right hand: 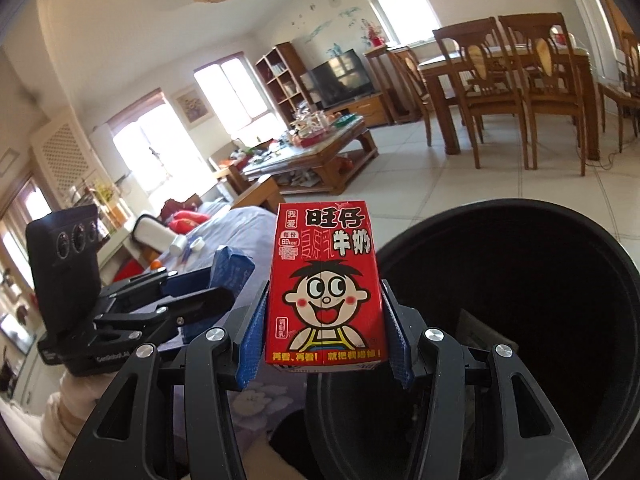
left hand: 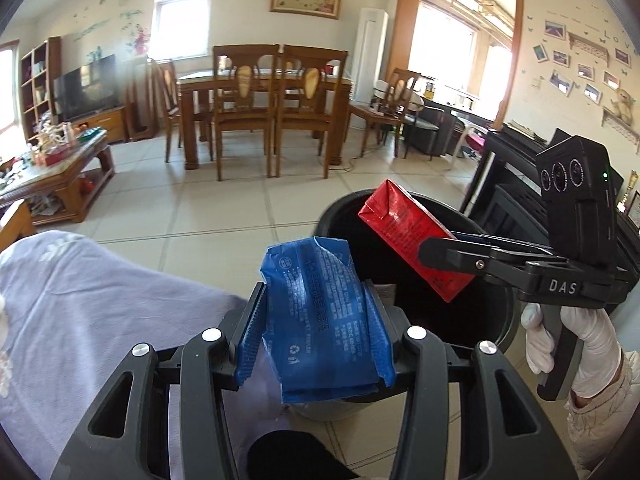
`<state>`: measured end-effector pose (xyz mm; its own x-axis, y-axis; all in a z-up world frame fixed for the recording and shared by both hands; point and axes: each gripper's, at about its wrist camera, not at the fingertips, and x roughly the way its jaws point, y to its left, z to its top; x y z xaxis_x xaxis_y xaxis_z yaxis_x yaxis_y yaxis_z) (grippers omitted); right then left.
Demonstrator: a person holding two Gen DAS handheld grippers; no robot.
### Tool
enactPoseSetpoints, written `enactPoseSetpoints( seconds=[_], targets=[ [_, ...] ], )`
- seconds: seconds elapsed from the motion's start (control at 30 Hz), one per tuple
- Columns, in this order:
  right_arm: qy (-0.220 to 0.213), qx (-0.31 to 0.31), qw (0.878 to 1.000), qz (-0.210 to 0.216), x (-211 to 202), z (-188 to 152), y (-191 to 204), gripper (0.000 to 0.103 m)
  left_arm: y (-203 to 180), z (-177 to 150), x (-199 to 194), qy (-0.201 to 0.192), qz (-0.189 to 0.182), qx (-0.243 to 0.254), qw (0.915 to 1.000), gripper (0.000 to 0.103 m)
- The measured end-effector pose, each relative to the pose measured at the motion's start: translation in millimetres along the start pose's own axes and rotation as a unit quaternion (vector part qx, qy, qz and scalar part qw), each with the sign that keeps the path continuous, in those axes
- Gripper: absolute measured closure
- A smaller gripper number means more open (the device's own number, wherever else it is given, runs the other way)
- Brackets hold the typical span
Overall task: Collect trash
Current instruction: 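Open both tools to drop the wrapper and milk box into the bin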
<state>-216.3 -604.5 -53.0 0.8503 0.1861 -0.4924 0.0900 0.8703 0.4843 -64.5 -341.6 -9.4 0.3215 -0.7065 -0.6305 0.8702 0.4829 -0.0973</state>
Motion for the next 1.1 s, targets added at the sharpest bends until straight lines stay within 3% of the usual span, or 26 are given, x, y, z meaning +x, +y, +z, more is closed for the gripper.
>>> enactPoseSetpoints(
  seconds=[0.4, 0.67, 0.83, 1.1],
  targets=[
    [-0.004, 0.046, 0.997, -0.056, -36.5, -31.5, -77.9, 0.052, -47.7, 0.4, 57.3, 0.032, -0.06, 0.024, 0.9974, 0.057],
    [0.001, 0.067, 0.996, -0.062, -31.1, -40.7, -86.3, 0.051, -58.9, -1.5, 71.0, 0.046, -0.062, 0.032, 0.9965, 0.053],
    [-0.002, 0.076, 0.995, -0.066, -29.7, -38.8, -86.4, 0.041, -60.3, -0.7, 71.8, 0.047, -0.056, 0.031, 0.9969, 0.042],
    [-0.015, 0.079, 0.994, -0.079, -34.7, -35.3, -81.8, 0.039, -60.3, -2.1, 68.1, 0.04, -0.057, 0.036, 0.9969, 0.033]
  ],
)
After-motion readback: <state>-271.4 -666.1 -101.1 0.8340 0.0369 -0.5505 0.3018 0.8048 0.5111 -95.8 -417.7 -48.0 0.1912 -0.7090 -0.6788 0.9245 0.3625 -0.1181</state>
